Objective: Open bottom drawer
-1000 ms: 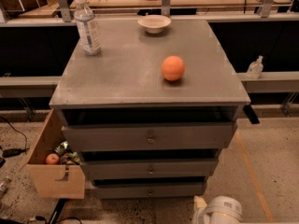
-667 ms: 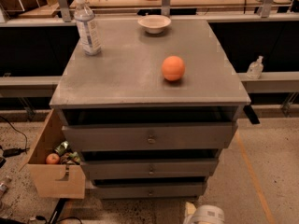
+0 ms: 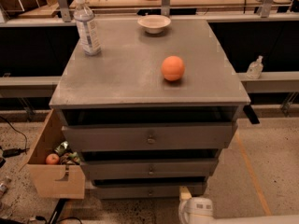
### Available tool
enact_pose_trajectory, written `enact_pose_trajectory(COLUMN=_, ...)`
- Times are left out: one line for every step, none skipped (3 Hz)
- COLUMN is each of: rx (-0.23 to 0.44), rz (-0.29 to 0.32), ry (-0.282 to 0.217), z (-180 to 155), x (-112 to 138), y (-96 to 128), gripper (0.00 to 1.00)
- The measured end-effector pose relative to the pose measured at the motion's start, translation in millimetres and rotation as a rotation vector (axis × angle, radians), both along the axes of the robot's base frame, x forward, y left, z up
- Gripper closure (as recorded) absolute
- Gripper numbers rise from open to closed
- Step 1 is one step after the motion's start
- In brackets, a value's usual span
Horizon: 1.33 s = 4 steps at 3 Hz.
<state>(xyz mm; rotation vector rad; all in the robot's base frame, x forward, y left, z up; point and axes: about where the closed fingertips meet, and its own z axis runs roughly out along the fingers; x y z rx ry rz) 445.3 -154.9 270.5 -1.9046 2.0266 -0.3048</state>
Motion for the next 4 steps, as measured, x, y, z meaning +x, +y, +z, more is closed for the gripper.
enact_pose_trajectory(rx=0.0, rz=0.0, ry=0.0, z=0, x=0, y=0, gripper=0.0)
enact_pose_trajectory(rx=-0.025, rz=0.014, ry=-0.027, z=-14, x=10, y=-2, gripper=0.0)
enact_pose_trajectory(rx=-0.078, rz=0.044, ry=-0.065, z=-33, x=27, y=-9, gripper=0.0)
enact_pose_trajectory(rx=-0.11, rz=0.068, ry=-0.087, z=-49, x=42, y=-17, gripper=0.0)
